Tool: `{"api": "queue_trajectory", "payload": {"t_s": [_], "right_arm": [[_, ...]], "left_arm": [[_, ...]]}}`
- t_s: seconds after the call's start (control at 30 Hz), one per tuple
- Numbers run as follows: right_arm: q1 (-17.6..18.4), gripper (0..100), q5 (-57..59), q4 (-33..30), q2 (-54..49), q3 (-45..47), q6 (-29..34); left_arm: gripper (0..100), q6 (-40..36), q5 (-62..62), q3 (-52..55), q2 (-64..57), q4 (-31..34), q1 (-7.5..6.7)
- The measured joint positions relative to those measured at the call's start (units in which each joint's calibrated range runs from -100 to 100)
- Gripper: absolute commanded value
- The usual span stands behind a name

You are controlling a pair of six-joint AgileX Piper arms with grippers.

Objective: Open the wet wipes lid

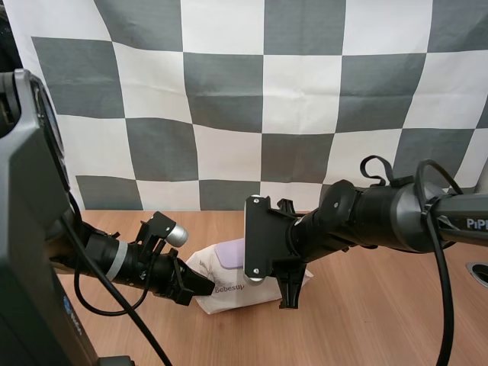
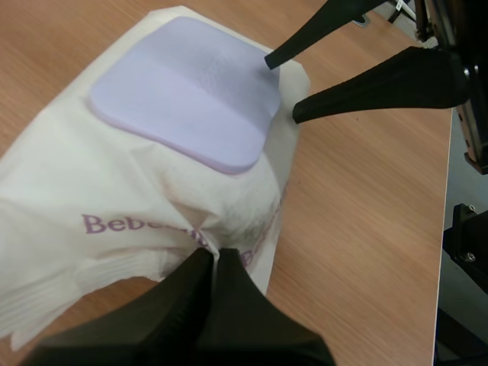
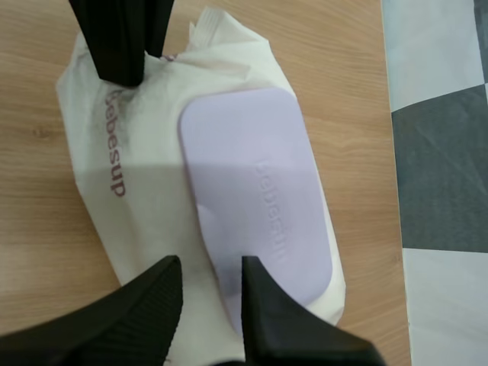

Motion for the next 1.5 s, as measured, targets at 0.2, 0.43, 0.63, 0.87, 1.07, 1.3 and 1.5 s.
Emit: {"api": "queue_trajectory", "payload": {"t_s": [0.2,0.43,0.63,0.87,1.07,1.3,1.5], "right_arm": [[2.09,47,-2.63,1.83,0.0,0.0,0.0],[2.8,47,-4.0,2.09,0.0,0.0,0.0],[2.8,47,-4.0,2.09,0.0,0.0,0.0],[2.8,47,-5.7,2.09,0.0,0.0,0.0],[2.8,47,-5.7,2.09,0.0,0.0,0.0],[2.8,47,-5.7,2.09,0.32,0.0,0.0],[2.8,47,-5.93,2.09,2.9,0.0,0.0]], "left_arm": [[0,-0.2,0.0,0.0,0.0,0.0,0.0],[0,-0.29,0.0,0.0,0.0,0.0,0.0],[0,-0.38,0.0,0.0,0.0,-0.1,0.0],[0,-0.38,0.0,0.0,0.0,-0.41,0.0],[0,-0.38,0.0,0.0,0.0,-0.54,0.0],[0,-0.38,0.0,0.0,0.0,-0.54,0.0],[0,-0.38,0.0,0.0,0.0,-0.54,0.0]]}}
